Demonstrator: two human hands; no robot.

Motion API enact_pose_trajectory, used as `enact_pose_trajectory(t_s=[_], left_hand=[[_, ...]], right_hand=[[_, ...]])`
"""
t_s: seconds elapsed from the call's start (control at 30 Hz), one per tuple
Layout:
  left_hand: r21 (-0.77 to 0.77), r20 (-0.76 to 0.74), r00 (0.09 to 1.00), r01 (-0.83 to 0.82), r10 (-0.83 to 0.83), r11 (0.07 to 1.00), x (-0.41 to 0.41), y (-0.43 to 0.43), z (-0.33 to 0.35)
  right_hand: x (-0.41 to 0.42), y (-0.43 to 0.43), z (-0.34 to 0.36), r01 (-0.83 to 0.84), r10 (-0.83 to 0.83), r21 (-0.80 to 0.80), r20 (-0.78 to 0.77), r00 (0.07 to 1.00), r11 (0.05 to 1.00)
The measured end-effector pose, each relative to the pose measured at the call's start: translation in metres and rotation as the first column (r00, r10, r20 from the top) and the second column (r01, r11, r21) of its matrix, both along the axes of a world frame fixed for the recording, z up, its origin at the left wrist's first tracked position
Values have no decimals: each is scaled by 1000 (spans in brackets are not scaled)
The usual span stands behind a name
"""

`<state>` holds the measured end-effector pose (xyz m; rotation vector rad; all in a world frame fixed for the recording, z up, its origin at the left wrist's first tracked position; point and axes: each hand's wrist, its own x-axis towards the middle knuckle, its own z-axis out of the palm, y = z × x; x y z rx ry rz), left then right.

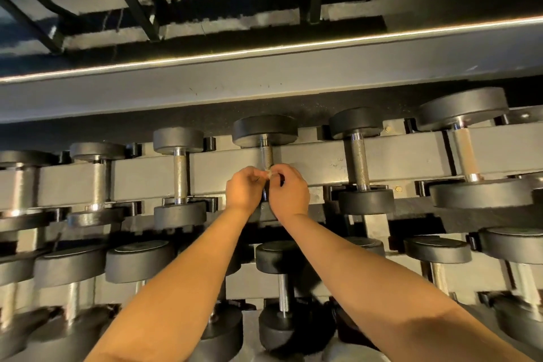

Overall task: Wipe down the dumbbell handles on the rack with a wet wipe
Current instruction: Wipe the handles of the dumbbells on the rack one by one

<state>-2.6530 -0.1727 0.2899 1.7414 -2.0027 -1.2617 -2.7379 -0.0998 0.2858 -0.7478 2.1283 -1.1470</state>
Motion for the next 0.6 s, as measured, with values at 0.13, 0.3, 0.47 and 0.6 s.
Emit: enact_pose_trajectory(t_s=[0.13, 0.3, 0.47, 0.6], left_hand=[[193, -37, 990, -125, 134, 973, 2, 12, 4], [160, -69, 973, -205, 218, 966, 5, 29, 11], [98, -224, 935, -260, 276, 961, -5, 45, 24], [79, -223, 947, -219, 232, 972, -15, 41, 29]], right_hand=[[-9, 9, -6, -53, 54, -16, 98, 994, 998], [-20, 28, -3, -137, 142, -38, 179, 974, 990], [-22, 18, 12, -212, 227, -111, 148, 963, 971], [-28, 8, 19, -157, 196, -195, 203, 959, 968]])
